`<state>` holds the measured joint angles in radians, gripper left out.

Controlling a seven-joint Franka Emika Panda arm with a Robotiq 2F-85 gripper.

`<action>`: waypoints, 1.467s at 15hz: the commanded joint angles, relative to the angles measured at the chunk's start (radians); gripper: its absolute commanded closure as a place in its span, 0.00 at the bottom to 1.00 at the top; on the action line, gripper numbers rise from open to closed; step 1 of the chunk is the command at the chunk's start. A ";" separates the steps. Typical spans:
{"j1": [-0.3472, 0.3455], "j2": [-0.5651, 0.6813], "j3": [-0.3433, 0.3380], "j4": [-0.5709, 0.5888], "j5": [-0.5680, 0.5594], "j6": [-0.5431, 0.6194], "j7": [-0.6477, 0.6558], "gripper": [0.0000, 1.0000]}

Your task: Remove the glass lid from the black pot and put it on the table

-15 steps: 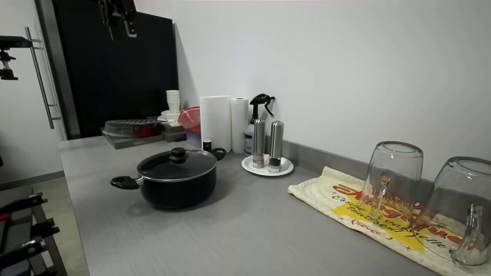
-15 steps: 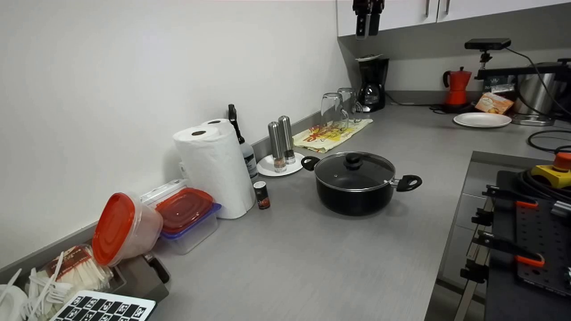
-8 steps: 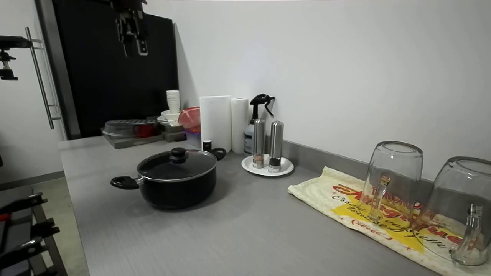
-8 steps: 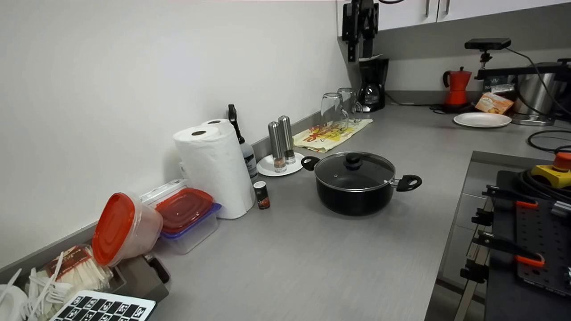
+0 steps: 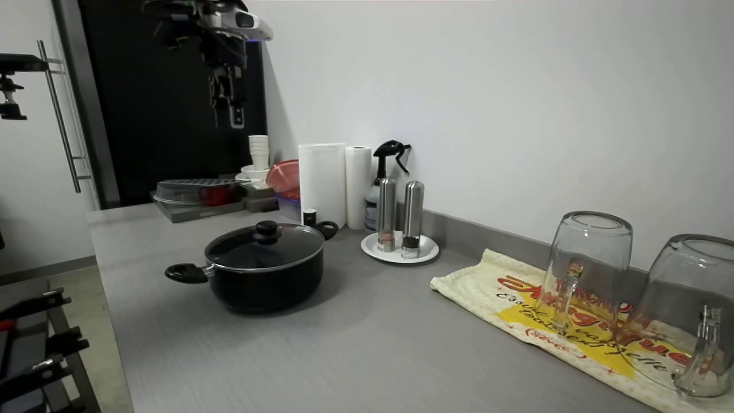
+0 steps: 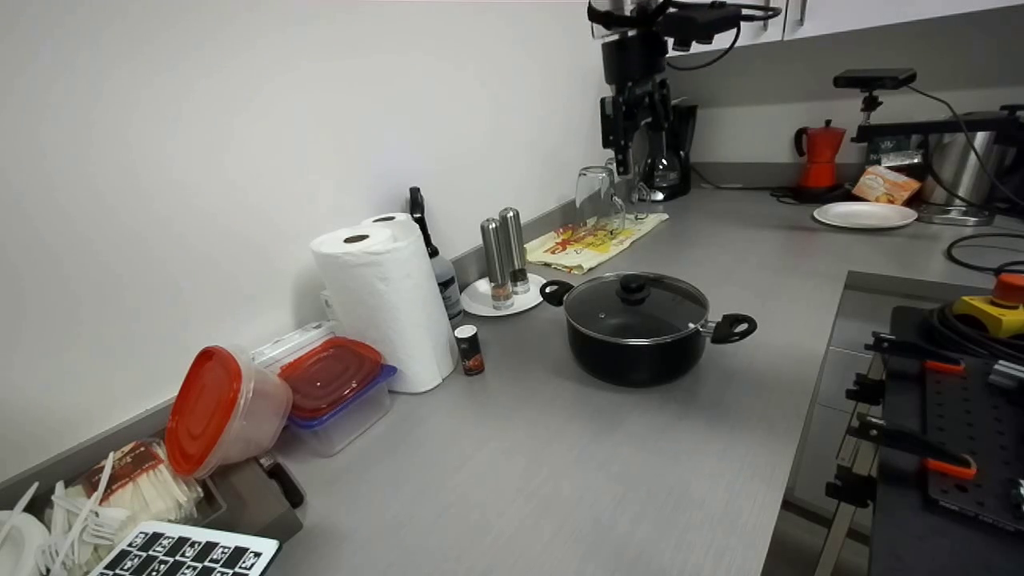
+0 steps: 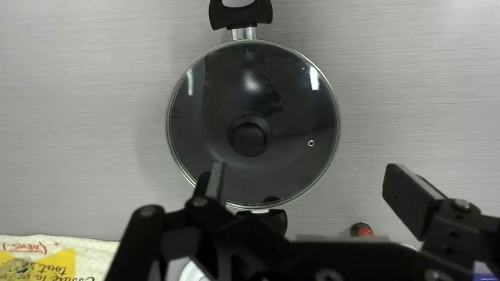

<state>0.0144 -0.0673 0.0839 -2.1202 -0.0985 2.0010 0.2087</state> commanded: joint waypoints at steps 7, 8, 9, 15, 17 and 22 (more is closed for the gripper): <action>-0.019 0.244 -0.086 0.173 -0.019 0.002 0.082 0.00; -0.018 0.265 -0.093 0.187 -0.015 0.000 0.085 0.00; -0.017 0.283 -0.098 0.197 -0.011 -0.002 0.089 0.00; -0.010 0.349 -0.113 0.206 -0.007 -0.012 0.107 0.00; -0.010 0.356 -0.113 0.202 0.002 -0.021 0.102 0.00; -0.004 0.358 -0.102 0.190 0.041 -0.019 0.096 0.00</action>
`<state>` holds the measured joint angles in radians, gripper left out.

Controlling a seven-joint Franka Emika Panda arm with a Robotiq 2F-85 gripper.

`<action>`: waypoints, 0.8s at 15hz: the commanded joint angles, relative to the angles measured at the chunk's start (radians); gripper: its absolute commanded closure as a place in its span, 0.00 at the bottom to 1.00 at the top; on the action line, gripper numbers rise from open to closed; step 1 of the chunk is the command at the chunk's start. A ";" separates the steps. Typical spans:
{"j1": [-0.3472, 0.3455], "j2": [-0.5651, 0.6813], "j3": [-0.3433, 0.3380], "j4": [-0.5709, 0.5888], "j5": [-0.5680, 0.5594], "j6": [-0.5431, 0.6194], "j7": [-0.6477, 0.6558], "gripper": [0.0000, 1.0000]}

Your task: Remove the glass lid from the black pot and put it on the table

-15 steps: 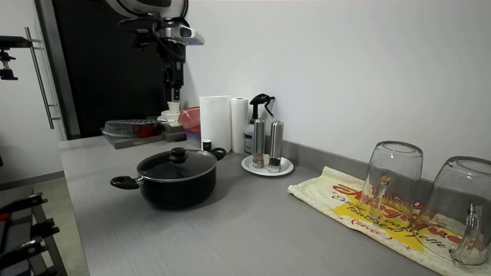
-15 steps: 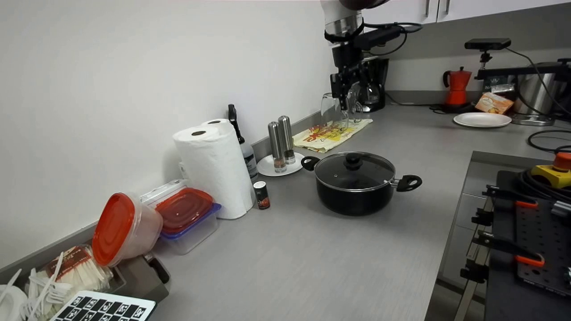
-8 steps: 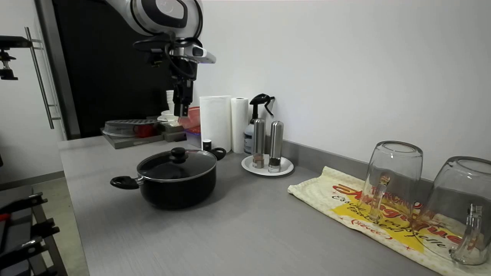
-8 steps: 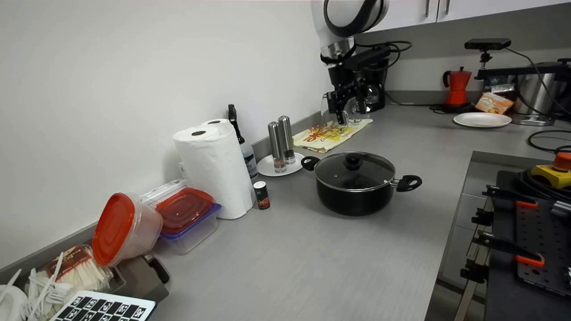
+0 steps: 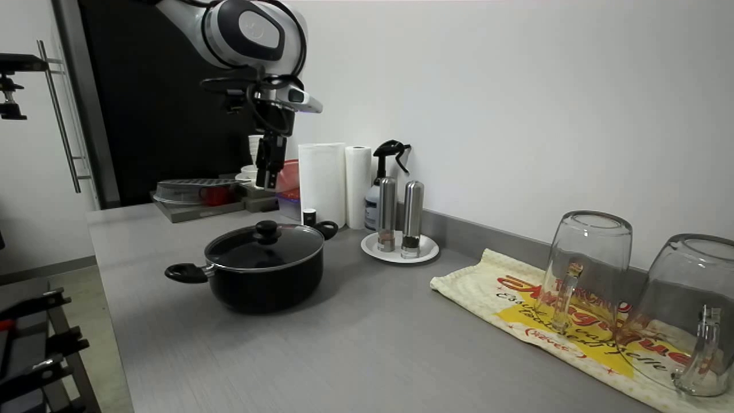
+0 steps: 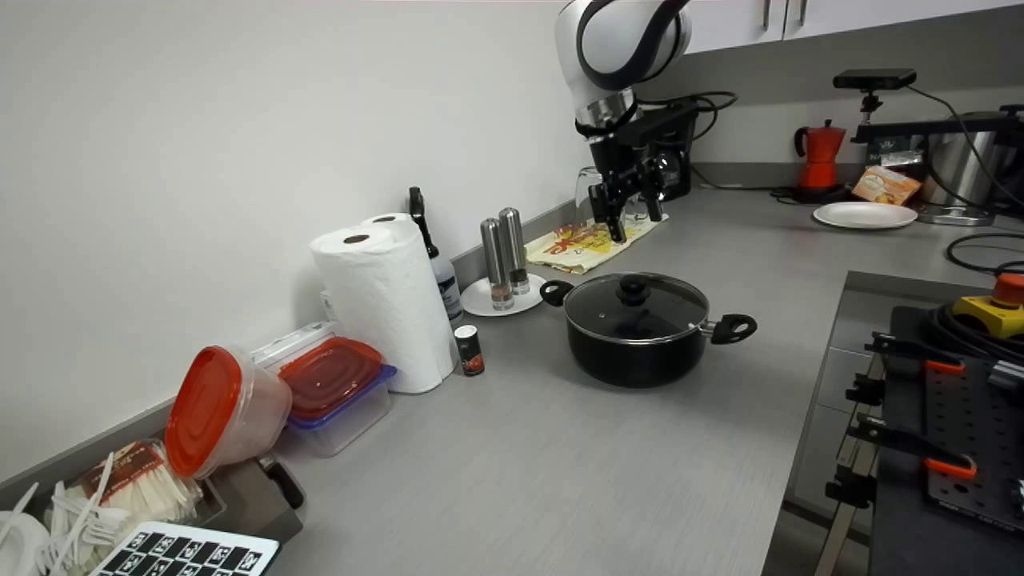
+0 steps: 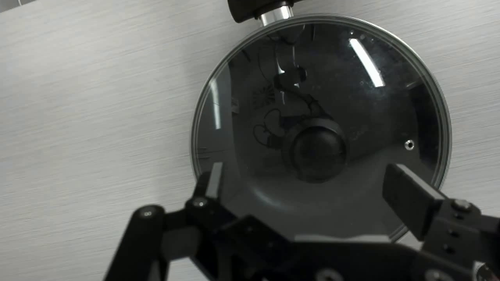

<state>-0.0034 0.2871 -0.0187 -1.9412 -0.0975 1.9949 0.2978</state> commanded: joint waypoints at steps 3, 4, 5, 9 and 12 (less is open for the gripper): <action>0.020 0.001 0.008 0.006 0.082 0.014 0.008 0.00; 0.022 -0.002 0.009 0.001 0.088 0.029 0.008 0.00; 0.024 -0.004 0.008 -0.003 0.091 0.045 0.008 0.00; 0.025 0.001 -0.006 -0.022 0.063 0.107 0.013 0.00; 0.015 0.011 -0.020 -0.034 0.064 0.127 0.012 0.00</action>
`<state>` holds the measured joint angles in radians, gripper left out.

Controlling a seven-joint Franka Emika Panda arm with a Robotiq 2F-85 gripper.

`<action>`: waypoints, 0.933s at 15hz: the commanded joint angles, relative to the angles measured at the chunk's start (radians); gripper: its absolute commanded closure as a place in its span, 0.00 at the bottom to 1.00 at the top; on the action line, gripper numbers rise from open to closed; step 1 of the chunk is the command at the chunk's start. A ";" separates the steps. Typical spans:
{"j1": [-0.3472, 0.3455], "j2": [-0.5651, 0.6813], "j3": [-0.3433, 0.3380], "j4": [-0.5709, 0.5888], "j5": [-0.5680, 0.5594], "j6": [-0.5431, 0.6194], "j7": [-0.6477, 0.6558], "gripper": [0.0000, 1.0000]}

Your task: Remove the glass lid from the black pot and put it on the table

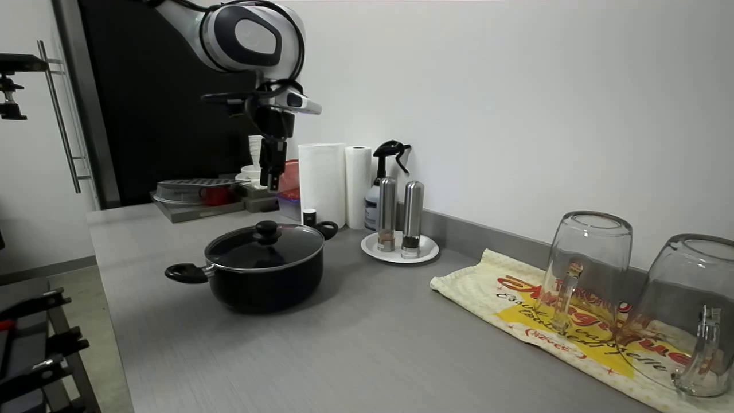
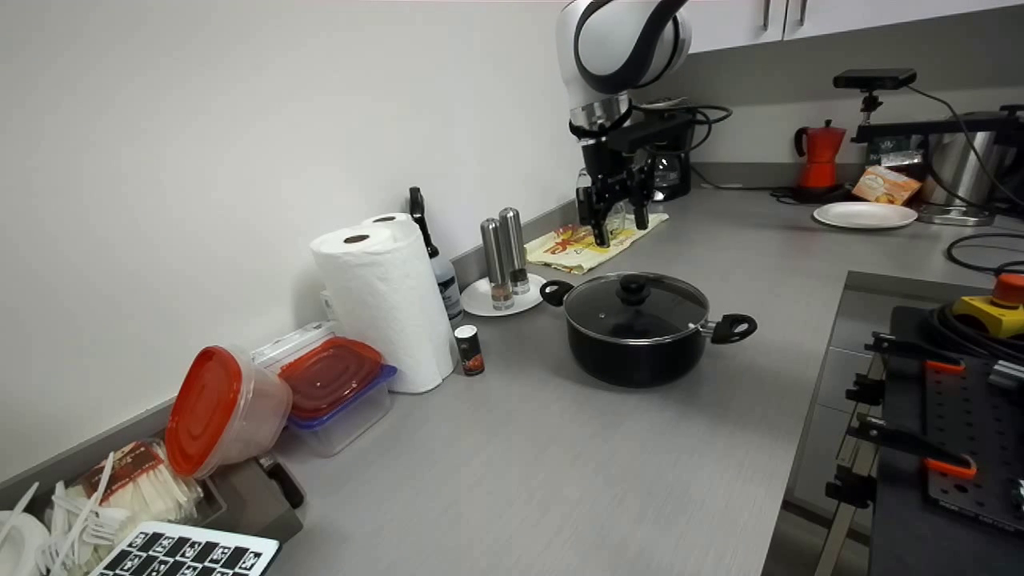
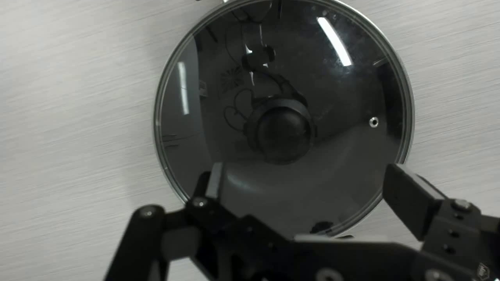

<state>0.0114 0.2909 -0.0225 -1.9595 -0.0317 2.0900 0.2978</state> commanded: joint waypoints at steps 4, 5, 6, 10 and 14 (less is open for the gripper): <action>-0.008 0.023 -0.028 -0.037 0.008 0.022 0.008 0.00; -0.008 0.027 -0.029 -0.044 0.009 0.021 0.007 0.00; -0.007 0.030 -0.026 -0.053 0.013 0.022 0.003 0.00; -0.002 0.042 -0.010 -0.067 0.038 0.022 -0.008 0.00; 0.006 0.060 -0.006 -0.054 0.028 0.039 -0.006 0.00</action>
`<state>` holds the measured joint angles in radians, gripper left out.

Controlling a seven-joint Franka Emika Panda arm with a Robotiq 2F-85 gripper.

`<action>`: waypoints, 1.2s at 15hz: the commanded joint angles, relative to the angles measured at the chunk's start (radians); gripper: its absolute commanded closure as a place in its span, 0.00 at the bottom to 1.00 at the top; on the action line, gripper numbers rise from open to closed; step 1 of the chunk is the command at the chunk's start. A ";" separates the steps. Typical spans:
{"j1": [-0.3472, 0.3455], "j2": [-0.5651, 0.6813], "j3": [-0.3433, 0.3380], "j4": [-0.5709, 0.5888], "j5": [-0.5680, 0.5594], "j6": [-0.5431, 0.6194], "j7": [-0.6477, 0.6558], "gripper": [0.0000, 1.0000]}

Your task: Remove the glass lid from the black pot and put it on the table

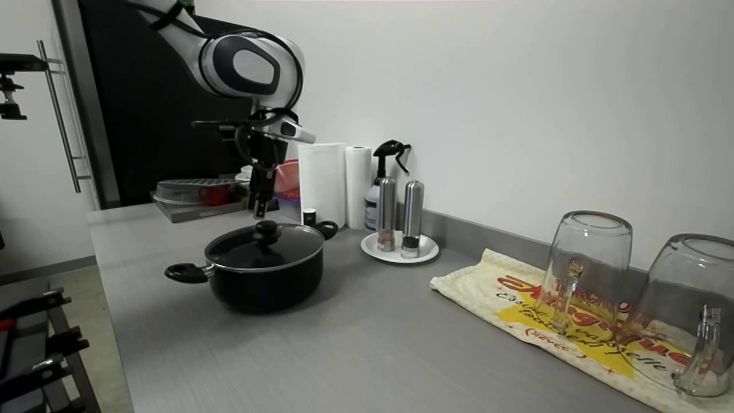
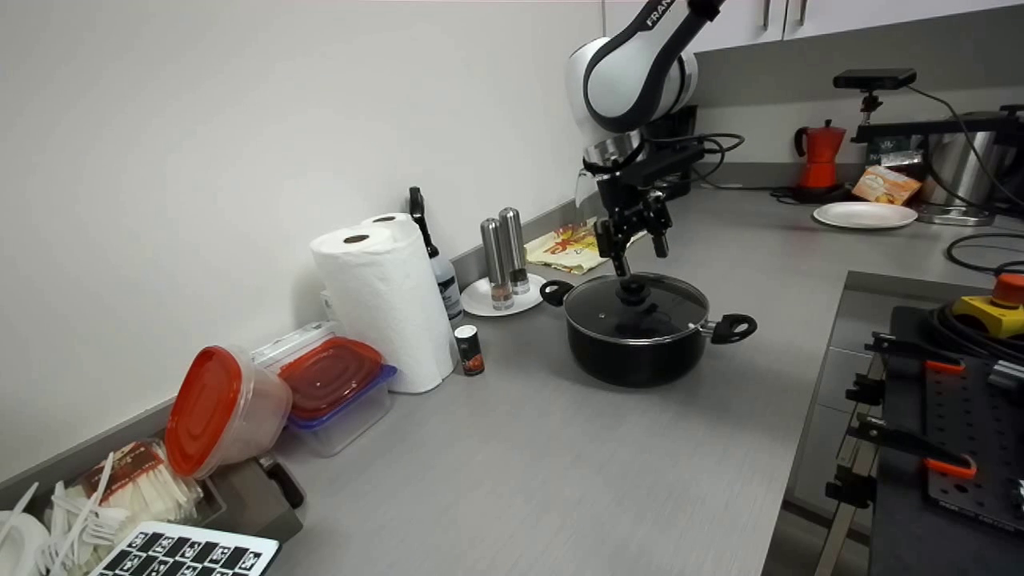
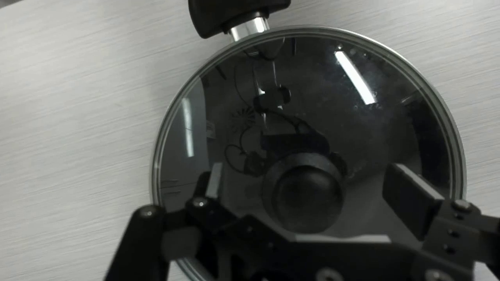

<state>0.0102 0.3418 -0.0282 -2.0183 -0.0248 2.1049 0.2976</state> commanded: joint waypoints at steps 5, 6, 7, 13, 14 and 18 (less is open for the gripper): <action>0.007 0.030 -0.009 0.012 0.012 0.091 0.006 0.00; 0.006 0.034 -0.009 0.013 0.015 0.101 0.005 0.00; 0.006 0.038 -0.009 0.013 0.017 0.109 0.005 0.00; 0.014 0.062 -0.005 0.008 0.016 0.131 0.003 0.00; 0.015 0.065 -0.004 0.009 0.016 0.132 0.002 0.00; 0.019 0.073 -0.001 0.012 0.017 0.137 -0.004 0.26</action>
<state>0.0192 0.4034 -0.0276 -2.0163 -0.0248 2.2263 0.2976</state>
